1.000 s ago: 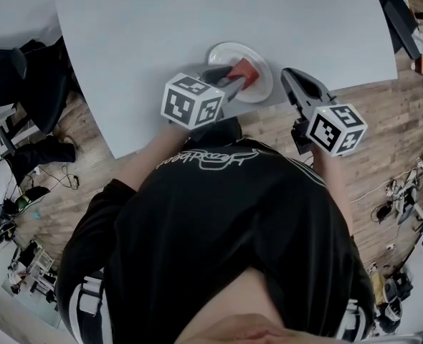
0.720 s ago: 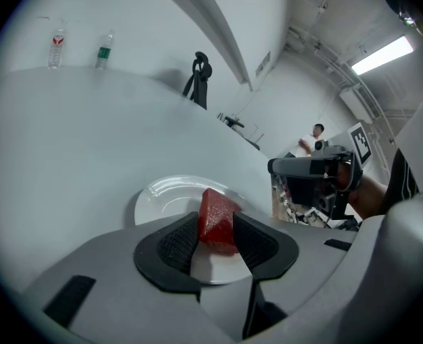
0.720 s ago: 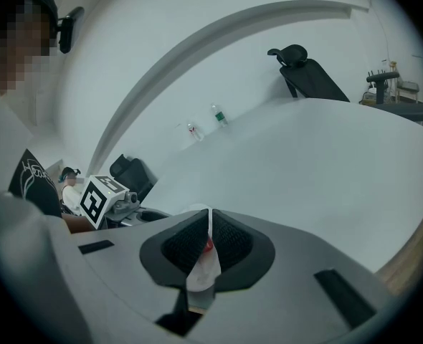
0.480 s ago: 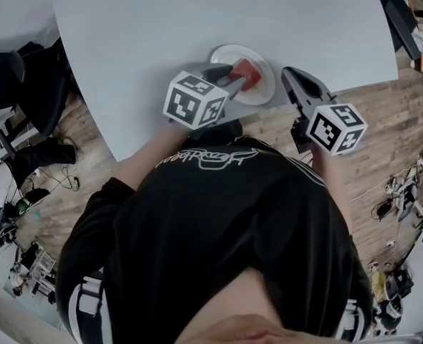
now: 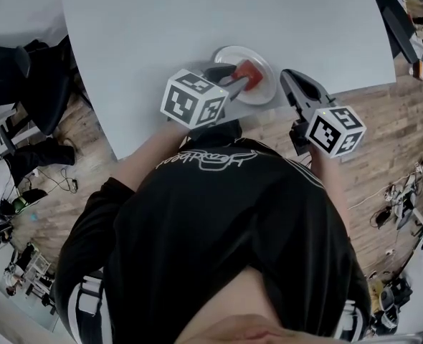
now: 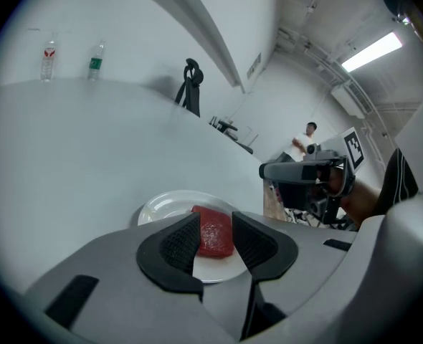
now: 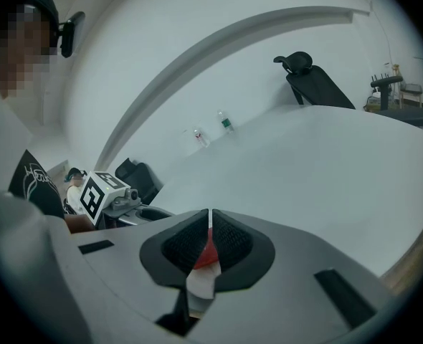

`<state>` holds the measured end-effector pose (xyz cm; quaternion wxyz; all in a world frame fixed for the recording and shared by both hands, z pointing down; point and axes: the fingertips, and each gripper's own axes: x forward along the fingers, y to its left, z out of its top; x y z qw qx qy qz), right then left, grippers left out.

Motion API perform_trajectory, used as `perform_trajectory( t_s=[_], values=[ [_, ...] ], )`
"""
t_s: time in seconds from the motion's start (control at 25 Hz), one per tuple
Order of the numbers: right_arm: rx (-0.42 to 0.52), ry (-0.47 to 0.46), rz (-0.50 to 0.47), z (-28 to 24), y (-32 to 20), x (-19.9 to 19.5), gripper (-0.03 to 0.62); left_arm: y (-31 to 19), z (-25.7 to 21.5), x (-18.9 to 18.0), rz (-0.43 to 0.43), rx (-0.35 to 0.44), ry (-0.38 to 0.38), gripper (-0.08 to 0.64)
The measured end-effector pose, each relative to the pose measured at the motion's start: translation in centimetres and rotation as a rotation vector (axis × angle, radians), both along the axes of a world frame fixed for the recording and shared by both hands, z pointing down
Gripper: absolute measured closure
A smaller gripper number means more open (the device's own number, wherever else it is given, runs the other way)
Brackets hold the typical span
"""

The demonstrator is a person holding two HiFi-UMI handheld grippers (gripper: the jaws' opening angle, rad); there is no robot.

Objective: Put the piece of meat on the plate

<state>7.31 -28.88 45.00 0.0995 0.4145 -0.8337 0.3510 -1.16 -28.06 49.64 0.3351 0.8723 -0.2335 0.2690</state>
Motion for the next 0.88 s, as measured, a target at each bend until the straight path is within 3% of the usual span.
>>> perform_trajectory(
  t_s=[0.12,0.32,0.56,0.88],
  values=[
    [0.016,-0.024,-0.029,-0.8,0.5,-0.4,0.574,-0.1,-1.9,-0.2,-0.031,0.043,0.021,0.485],
    [0.082,-0.025,-0.072,-3.3,3.0,-0.8,0.574,2.0,-5.7,-0.2,-0.066,0.109,0.077,0.547],
    [0.172,-0.008,-0.122,-6.2,8.0,-0.2,0.574,7.3,-9.8,0.9,-0.093,0.184,0.144,0.552],
    [0.241,0.003,-0.190,-8.0,17.2,0.1,0.574,17.1,-11.7,1.2,-0.184,0.217,0.188,0.552]
  ],
)
